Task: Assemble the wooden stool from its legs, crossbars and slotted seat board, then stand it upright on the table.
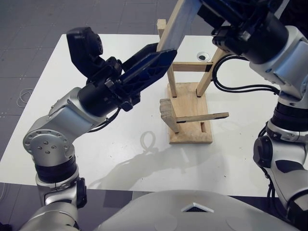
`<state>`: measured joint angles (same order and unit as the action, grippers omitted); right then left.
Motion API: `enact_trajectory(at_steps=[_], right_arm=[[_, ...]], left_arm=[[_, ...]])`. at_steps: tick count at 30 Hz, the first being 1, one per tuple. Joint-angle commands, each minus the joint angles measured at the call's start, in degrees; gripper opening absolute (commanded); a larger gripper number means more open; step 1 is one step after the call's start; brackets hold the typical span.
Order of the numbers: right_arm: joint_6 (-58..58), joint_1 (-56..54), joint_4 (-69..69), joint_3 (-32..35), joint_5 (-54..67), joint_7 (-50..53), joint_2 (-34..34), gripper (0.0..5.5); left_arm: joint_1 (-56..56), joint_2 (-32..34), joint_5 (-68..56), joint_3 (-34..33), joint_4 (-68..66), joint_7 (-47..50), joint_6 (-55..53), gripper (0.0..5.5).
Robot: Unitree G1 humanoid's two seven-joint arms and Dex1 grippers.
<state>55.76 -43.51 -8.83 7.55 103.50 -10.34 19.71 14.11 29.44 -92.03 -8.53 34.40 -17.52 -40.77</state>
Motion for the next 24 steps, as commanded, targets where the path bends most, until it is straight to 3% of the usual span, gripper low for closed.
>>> enact_trajectory(at_steps=[1, 7, 14, 15, 24], right_arm=[[-1.55, -2.50, -0.71, -0.58, 1.22, 1.69, -0.75, 2.08], [-2.75, -4.37, -1.88, -0.48, 1.42, 2.10, 0.33, 2.08], [-3.39, -6.25, -0.96, 0.19, 1.59, 1.68, 2.06, 2.08], [-3.32, -6.08, -1.09, 0.13, 1.61, 1.60, 2.22, 2.08], [-3.06, -4.73, -2.04, -0.12, 1.78, 1.67, 2.81, 2.04]], left_arm=[[3.95, -0.72, 0.65, 1.17, -0.02, 0.16, 0.91, 2.07], [9.25, 2.72, -1.99, -1.67, 0.38, 0.67, 1.18, 2.07], [11.00, 3.89, -1.39, -0.46, 0.45, 0.77, 0.72, 2.07], [10.93, 3.94, -0.85, -0.26, 0.54, 0.30, 0.63, 2.43], [10.57, 4.43, 0.46, -1.15, -0.21, -0.48, 0.80, 3.72]])
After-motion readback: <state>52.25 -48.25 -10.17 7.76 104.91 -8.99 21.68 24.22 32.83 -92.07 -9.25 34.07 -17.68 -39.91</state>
